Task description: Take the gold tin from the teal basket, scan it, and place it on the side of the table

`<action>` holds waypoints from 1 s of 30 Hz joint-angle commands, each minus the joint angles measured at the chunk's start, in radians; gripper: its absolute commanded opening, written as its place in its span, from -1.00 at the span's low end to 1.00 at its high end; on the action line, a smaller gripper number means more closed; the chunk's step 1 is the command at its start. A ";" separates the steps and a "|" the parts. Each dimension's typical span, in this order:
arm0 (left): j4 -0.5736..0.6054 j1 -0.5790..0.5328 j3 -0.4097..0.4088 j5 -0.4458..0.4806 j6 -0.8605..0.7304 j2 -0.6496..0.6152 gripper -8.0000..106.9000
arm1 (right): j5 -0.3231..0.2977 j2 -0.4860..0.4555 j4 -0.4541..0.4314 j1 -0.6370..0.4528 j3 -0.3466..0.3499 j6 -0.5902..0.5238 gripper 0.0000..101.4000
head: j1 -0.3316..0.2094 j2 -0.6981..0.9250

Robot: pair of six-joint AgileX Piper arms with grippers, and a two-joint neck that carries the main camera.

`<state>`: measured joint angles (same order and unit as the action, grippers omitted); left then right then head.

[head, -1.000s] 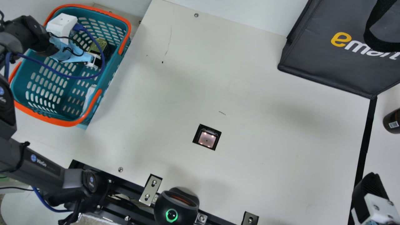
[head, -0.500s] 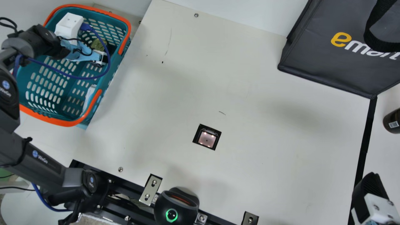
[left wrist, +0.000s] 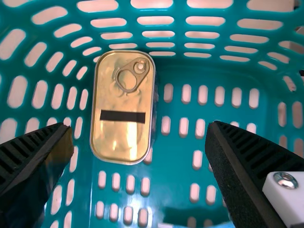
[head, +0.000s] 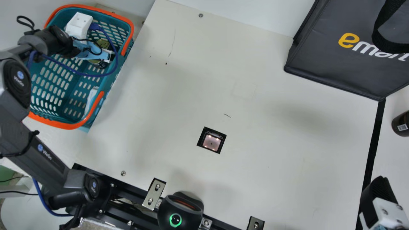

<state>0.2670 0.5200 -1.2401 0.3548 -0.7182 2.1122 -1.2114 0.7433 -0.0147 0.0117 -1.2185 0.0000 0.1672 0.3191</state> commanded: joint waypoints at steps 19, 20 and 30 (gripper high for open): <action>-0.129 -0.029 -0.151 0.037 0.138 0.140 0.71 | 0.000 0.000 0.000 0.000 0.000 0.000 0.87 | -0.029 0.002; -0.133 -0.029 -0.154 0.037 0.140 0.144 0.71 | 0.000 0.000 0.000 0.000 0.000 0.000 0.87 | -0.029 0.002; -0.162 -0.021 -0.156 0.020 0.156 0.174 0.71 | 0.000 0.000 0.000 0.000 0.000 0.000 0.87 | -0.029 0.002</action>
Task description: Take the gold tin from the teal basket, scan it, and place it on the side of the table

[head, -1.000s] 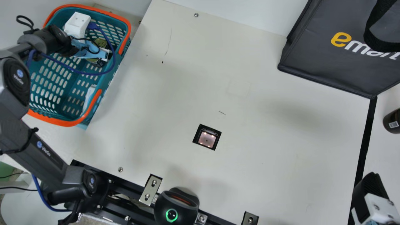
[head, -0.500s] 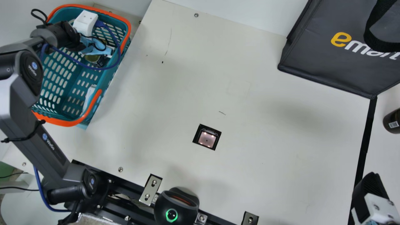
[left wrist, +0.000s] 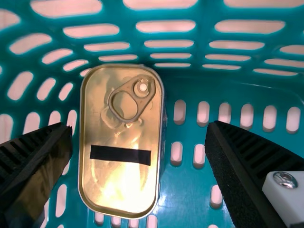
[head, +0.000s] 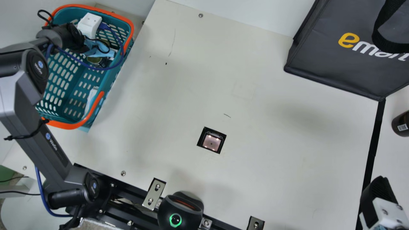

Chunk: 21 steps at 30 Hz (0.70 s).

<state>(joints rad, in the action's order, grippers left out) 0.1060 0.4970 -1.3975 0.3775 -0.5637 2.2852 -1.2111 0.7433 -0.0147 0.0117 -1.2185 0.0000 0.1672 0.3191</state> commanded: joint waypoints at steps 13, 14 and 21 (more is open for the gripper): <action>0.056 0.006 0.006 0.026 -0.019 0.015 0.71 | 0.000 0.000 0.000 0.000 0.000 0.000 0.87 | -0.029 0.002; 0.066 0.005 0.007 0.032 -0.023 0.014 0.71 | 0.000 0.000 0.000 0.000 0.000 0.000 0.87 | -0.029 0.002; 0.136 -0.008 0.033 0.058 -0.063 -0.011 0.71 | 0.000 0.000 0.000 0.000 0.000 0.000 0.87 | -0.029 0.002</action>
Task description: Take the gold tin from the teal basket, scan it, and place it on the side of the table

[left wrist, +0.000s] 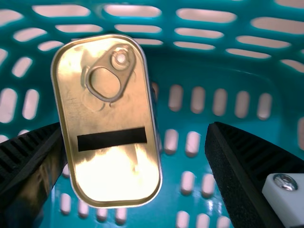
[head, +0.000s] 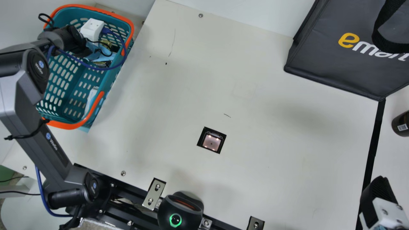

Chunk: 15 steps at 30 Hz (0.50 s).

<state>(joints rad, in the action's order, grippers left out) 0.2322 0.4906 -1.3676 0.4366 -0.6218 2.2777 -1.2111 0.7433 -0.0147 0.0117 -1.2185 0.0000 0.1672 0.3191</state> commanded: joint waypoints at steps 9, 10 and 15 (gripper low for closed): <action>0.020 -0.001 0.032 -0.003 0.034 -0.028 0.71 | 0.000 0.000 0.000 0.000 0.000 0.000 0.87 | -0.029 0.002; 0.016 0.002 0.031 -0.001 0.048 -0.029 0.71 | 0.000 0.000 0.000 0.000 0.000 0.000 0.87 | -0.029 0.002; -0.004 0.015 0.017 0.004 0.146 -0.031 0.71 | 0.000 0.000 0.000 0.000 0.000 0.000 0.87 | -0.029 0.002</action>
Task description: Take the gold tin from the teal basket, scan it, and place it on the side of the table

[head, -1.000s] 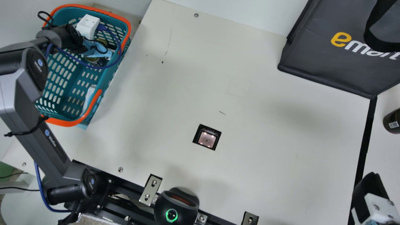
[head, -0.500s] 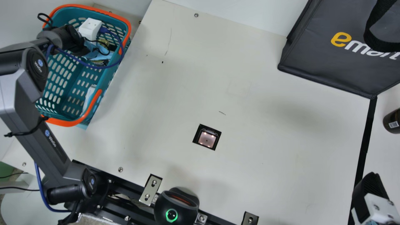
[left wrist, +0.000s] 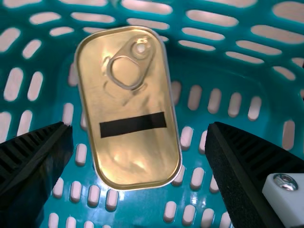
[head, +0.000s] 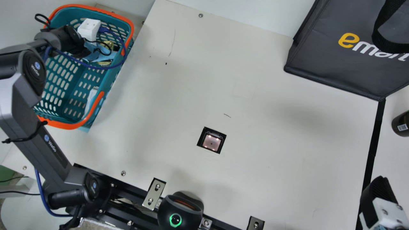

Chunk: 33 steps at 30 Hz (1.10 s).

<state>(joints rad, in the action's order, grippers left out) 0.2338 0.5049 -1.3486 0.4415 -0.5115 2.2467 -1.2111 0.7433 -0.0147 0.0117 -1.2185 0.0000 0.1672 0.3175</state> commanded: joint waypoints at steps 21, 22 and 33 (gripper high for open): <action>-0.053 -0.018 -0.133 0.047 0.262 0.109 0.71 | 0.000 0.000 0.000 0.000 0.000 0.000 0.87 | -0.029 0.004; -0.056 -0.019 -0.140 0.050 0.266 0.115 0.71 | 0.000 0.000 0.000 0.000 0.000 0.000 0.87 | -0.029 0.004; -0.036 -0.024 -0.171 0.073 0.239 0.129 -0.34 | 0.000 0.000 0.000 0.000 0.000 0.000 0.87 | -0.029 0.004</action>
<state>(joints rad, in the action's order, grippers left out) 0.1969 0.4809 -1.5219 0.5138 -0.2688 2.3808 -1.2111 0.7433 -0.0147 0.0117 -1.2185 0.0000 0.1672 0.3191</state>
